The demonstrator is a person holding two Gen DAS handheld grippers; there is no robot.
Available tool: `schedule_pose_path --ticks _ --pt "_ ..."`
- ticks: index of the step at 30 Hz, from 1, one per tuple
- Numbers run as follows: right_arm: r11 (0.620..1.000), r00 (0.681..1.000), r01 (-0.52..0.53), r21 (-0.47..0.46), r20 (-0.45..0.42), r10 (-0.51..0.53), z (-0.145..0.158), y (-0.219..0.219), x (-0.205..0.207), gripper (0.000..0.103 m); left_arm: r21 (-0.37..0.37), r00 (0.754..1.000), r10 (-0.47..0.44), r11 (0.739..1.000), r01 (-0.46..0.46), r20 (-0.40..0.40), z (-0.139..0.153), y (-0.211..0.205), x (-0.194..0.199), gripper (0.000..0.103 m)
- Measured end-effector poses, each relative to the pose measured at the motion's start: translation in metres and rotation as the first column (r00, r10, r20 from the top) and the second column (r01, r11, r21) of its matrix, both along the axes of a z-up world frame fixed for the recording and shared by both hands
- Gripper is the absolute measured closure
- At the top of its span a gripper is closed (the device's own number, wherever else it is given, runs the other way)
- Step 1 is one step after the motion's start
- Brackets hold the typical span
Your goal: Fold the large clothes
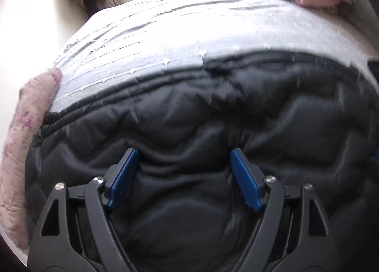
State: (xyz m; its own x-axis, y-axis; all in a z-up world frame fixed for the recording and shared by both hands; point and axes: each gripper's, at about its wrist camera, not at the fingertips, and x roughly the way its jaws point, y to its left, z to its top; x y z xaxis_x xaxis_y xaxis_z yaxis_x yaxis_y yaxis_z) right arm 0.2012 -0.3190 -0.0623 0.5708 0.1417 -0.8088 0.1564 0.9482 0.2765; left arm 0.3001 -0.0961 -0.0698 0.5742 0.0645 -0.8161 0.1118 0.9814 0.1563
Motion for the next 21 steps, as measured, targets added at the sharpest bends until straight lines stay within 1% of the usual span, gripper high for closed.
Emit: schedule_pose_path --ticks 3,5,6,8,10,12,16,19,21 --pt "1.0 1.0 0.017 0.025 0.017 -0.017 0.003 -0.004 -0.002 0.024 -0.05 0.999 0.047 0.998 -0.047 0.009 0.01 0.008 0.024 0.023" --pt "0.999 0.999 0.027 0.03 0.018 -0.027 0.004 -0.005 0.0 0.024 -0.061 0.998 0.055 0.997 -0.054 0.015 0.009 0.005 0.035 0.023" --pt "0.999 0.999 0.029 0.033 0.017 -0.029 0.003 -0.006 0.0 0.024 -0.048 0.998 0.054 0.997 -0.053 0.012 0.004 0.002 0.038 0.023" --pt "0.999 1.0 0.028 0.03 0.003 -0.028 -0.001 -0.005 0.004 0.024 -0.006 0.999 0.044 0.999 -0.044 -0.023 -0.015 -0.007 0.043 0.022" --pt "1.0 1.0 0.022 0.014 -0.014 -0.022 -0.005 -0.003 0.009 0.024 0.032 0.999 0.037 0.999 -0.037 -0.023 -0.026 -0.014 0.045 0.019" --pt "1.0 0.999 0.018 -0.018 -0.031 -0.018 -0.007 0.005 0.012 0.024 0.033 0.998 0.057 0.998 -0.056 -0.023 -0.027 -0.012 0.047 0.019" --pt "0.999 0.999 0.004 -0.051 -0.035 -0.006 -0.008 0.011 0.011 0.022 0.031 0.998 0.069 0.997 -0.069 -0.01 -0.022 -0.009 0.043 0.019" --pt "1.0 1.0 0.009 -0.021 -0.027 -0.01 -0.008 0.006 0.006 0.022 -0.002 0.997 0.071 0.997 -0.071 0.003 -0.007 -0.004 0.027 0.019" --pt "1.0 1.0 0.017 0.0 -0.02 -0.017 -0.006 0.003 0.004 0.022 -0.011 0.998 0.059 0.998 -0.058 0.038 0.004 -0.003 0.007 0.019"
